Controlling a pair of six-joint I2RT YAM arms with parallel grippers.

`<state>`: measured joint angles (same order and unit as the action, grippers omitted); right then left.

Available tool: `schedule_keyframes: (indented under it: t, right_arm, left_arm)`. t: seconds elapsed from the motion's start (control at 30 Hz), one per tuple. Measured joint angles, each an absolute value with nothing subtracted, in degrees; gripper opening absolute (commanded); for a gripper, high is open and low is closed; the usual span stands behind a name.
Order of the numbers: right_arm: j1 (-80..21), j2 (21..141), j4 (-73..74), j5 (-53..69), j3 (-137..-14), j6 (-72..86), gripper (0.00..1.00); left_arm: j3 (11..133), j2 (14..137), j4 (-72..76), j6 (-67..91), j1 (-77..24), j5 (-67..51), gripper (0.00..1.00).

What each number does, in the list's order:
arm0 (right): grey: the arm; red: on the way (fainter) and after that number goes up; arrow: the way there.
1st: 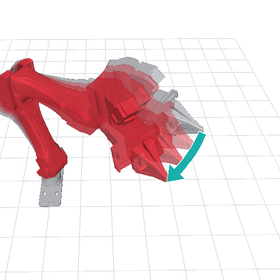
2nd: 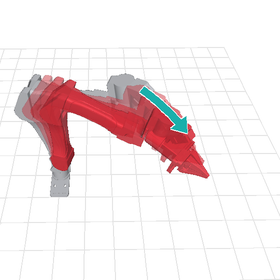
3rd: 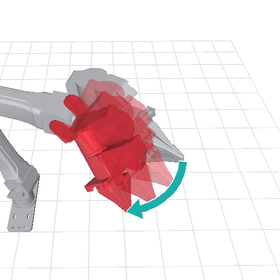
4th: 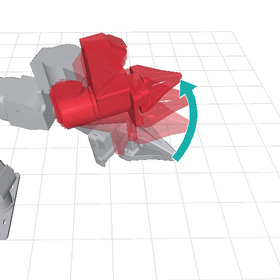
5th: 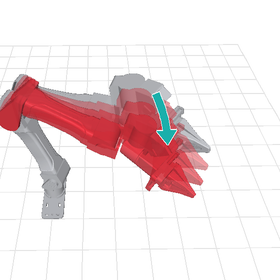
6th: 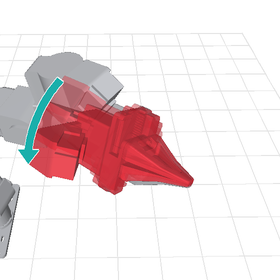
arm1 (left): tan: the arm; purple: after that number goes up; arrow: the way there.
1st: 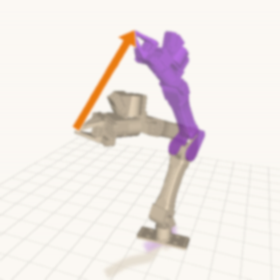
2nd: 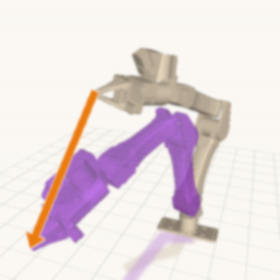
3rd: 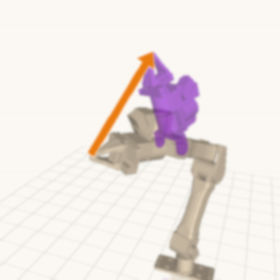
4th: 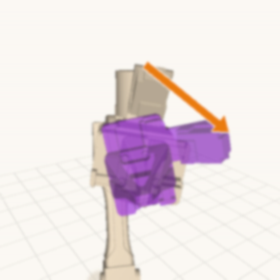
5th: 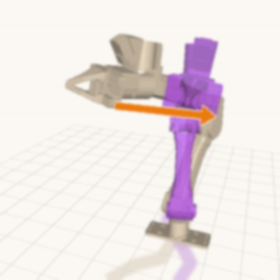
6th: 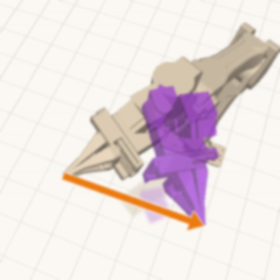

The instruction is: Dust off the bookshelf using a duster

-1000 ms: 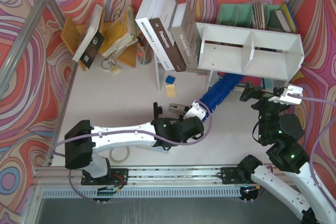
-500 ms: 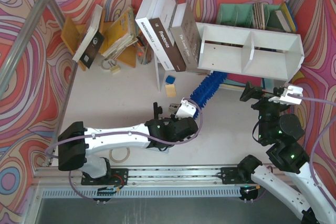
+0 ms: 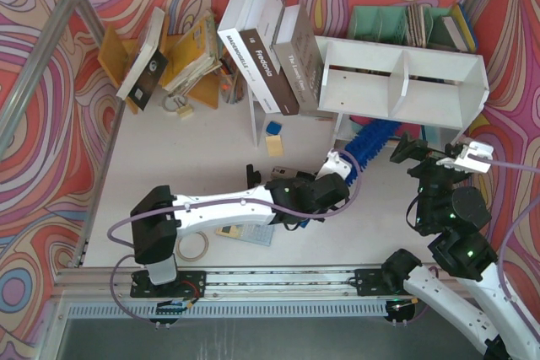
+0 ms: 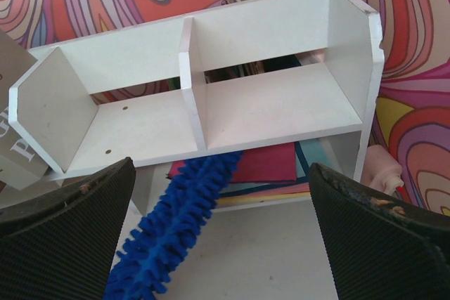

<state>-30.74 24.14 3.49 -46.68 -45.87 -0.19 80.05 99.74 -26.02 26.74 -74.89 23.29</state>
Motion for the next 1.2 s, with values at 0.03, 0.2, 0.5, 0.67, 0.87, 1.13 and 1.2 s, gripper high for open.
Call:
schedule_keyframes:
  t: [0.03, 0.2, 0.5, 0.67, 0.87, 1.13, 1.2]
  right_arm:
    - [-30.74, 23.97, 3.38, -46.98, -45.67, -0.21, 0.99]
    - [-30.74, 23.57, 2.57, -48.29, -45.25, -0.23, 0.99]
    - [-30.74, 22.68, 1.89, -49.67, -44.80, -0.23, 0.99]
    - [-30.74, 21.08, 1.61, -50.46, -44.49, -0.23, 0.99]
    - [-30.74, 18.68, 0.80, -51.11, -43.77, -0.21, 0.99]
    - [-30.74, 18.63, 0.64, -51.68, -43.66, -0.19, 0.99]
    - [-30.74, 18.90, 0.64, -51.72, -43.66, -0.19, 0.99]
  left_arm:
    - [81.36, 100.66, -26.09, 26.11, -74.91, 22.61, 0.00]
    - [87.70, 104.47, -27.42, 23.46, -75.77, 21.45, 0.00]
    - [85.73, 103.22, -28.75, 22.28, -76.16, 23.20, 0.00]
    - [84.16, 100.86, -29.23, 22.24, -74.98, 24.05, 0.00]
    - [88.79, 103.31, -31.51, 22.00, -74.78, 23.33, 0.00]
    - [99.31, 112.81, -32.40, 21.41, -74.74, 19.25, 0.00]
    - [100.84, 114.21, -32.45, 21.15, -74.83, 18.33, 0.00]
